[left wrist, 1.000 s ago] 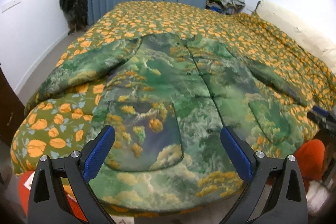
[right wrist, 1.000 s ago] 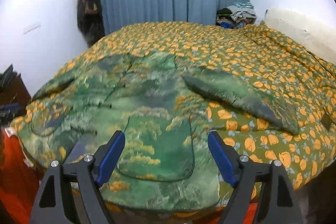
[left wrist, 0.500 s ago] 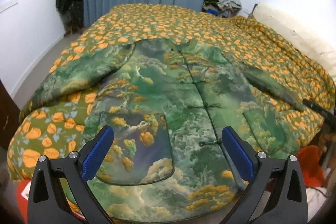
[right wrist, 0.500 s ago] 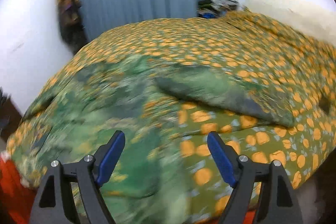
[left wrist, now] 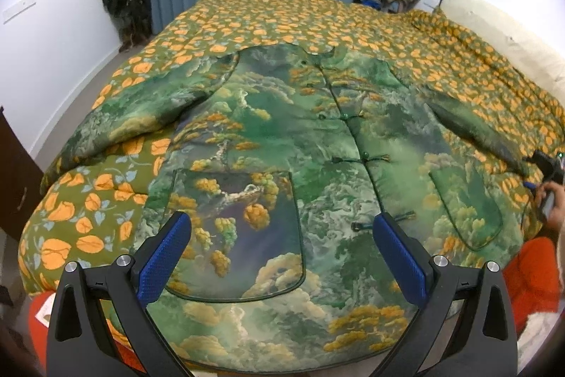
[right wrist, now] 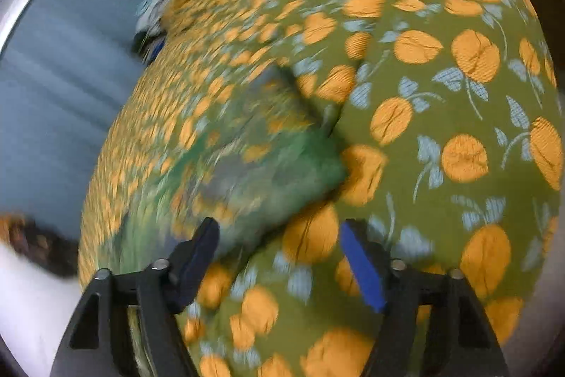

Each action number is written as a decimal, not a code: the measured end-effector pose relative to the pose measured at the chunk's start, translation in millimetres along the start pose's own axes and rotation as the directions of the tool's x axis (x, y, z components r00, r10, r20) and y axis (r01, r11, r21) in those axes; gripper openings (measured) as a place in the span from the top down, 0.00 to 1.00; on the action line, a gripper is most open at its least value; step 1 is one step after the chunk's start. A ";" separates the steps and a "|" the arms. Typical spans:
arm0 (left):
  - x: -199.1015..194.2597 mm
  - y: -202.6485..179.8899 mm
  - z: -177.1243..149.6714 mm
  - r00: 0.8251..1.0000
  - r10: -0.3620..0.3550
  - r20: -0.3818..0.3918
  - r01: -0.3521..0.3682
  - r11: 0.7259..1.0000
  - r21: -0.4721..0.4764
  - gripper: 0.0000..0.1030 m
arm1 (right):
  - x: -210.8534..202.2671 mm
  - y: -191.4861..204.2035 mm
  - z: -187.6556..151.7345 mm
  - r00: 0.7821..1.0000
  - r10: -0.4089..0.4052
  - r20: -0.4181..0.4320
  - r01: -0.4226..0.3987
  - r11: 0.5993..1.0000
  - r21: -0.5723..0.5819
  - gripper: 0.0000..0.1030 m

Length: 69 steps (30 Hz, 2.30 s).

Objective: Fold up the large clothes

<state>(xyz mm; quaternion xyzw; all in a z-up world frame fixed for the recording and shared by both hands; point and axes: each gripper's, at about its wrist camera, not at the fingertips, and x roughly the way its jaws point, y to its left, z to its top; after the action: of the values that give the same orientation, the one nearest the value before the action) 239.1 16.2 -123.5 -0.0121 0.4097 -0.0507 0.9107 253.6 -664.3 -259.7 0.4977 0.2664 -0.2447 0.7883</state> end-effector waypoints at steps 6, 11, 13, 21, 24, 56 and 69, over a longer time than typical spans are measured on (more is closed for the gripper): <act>4.6 0.4 -2.5 1.000 0.020 -0.018 -0.020 1.000 -0.003 0.01 | 20.8 1.9 8.0 0.999 -0.049 0.012 0.048 0.996 0.068 0.89; 6.1 8.6 -7.1 1.000 0.020 -0.017 -0.020 1.000 -0.024 0.01 | -35.5 105.7 -12.4 0.991 0.064 0.113 -0.020 0.933 -0.360 0.91; 8.3 10.9 -8.7 1.000 0.013 -0.022 -0.014 0.999 -0.035 0.01 | -62.0 153.0 -34.5 0.984 0.143 0.109 -0.067 0.856 -0.513 0.91; -2.1 17.2 -12.6 1.000 -0.003 0.008 0.004 0.998 -0.063 0.01 | -124.8 286.1 -197.4 0.934 0.330 -0.137 -0.287 0.466 -0.837 0.91; -6.1 23.9 -14.6 1.000 0.006 0.017 -0.004 0.997 -0.074 0.01 | -118.9 297.4 -264.6 0.920 0.312 -0.236 -0.345 0.362 -0.866 0.91; 165.1 -71.2 54.2 0.858 -0.338 -0.388 0.287 0.940 -0.184 0.93 | -146.9 205.0 -378.6 0.896 0.242 -0.373 -0.432 0.281 -0.857 0.36; 158.8 -26.1 150.3 0.949 -0.246 -0.195 0.231 0.968 -0.096 0.94 | -123.4 220.6 -324.7 0.934 0.225 -0.276 -0.346 0.384 -0.856 0.36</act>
<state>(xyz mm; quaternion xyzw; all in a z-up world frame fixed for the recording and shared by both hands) 453.9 -28.9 -140.4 -0.0890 0.4988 -0.1467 0.8496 248.8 -267.4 -151.3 0.0566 0.3099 0.1015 0.9436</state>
